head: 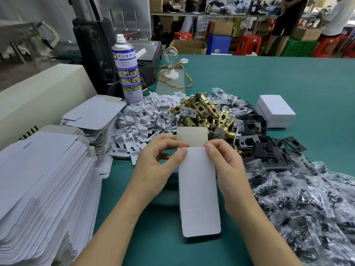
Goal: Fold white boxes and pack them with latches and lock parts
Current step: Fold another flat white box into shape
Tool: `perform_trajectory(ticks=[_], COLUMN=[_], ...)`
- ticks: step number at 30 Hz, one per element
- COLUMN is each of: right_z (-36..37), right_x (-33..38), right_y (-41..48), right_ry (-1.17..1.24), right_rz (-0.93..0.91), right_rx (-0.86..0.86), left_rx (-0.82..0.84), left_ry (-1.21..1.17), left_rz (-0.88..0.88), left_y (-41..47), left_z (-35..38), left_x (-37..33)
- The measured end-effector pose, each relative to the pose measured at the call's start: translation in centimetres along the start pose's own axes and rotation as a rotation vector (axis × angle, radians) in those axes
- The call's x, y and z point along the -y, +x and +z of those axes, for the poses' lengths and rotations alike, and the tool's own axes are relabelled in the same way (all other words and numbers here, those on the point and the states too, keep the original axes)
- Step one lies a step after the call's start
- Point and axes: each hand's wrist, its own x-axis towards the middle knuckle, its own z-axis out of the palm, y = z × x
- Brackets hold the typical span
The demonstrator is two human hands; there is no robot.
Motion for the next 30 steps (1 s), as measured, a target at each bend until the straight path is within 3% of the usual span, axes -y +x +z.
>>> perform_trajectory(ticks=[9, 26, 30], right_z=[0.10, -0.14, -0.27], right_x=[0.16, 0.53, 0.41], right_y=[-0.01, 0.06, 0.06], right_ry=[0.036, 0.185, 0.201], right_rz=[0.030, 0.126, 0.127], right_rx=[-0.051, -0.067, -0.068], left_rx=[-0.017, 0.128, 0.118], left_ry=[0.011, 0.237, 0.162], left_rz=[0.009, 0.085, 0.114], left_y=[-0.08, 0.08, 0.11], left_z=[0.17, -0.47, -0.23], left_x=[-0.03, -0.15, 0.18])
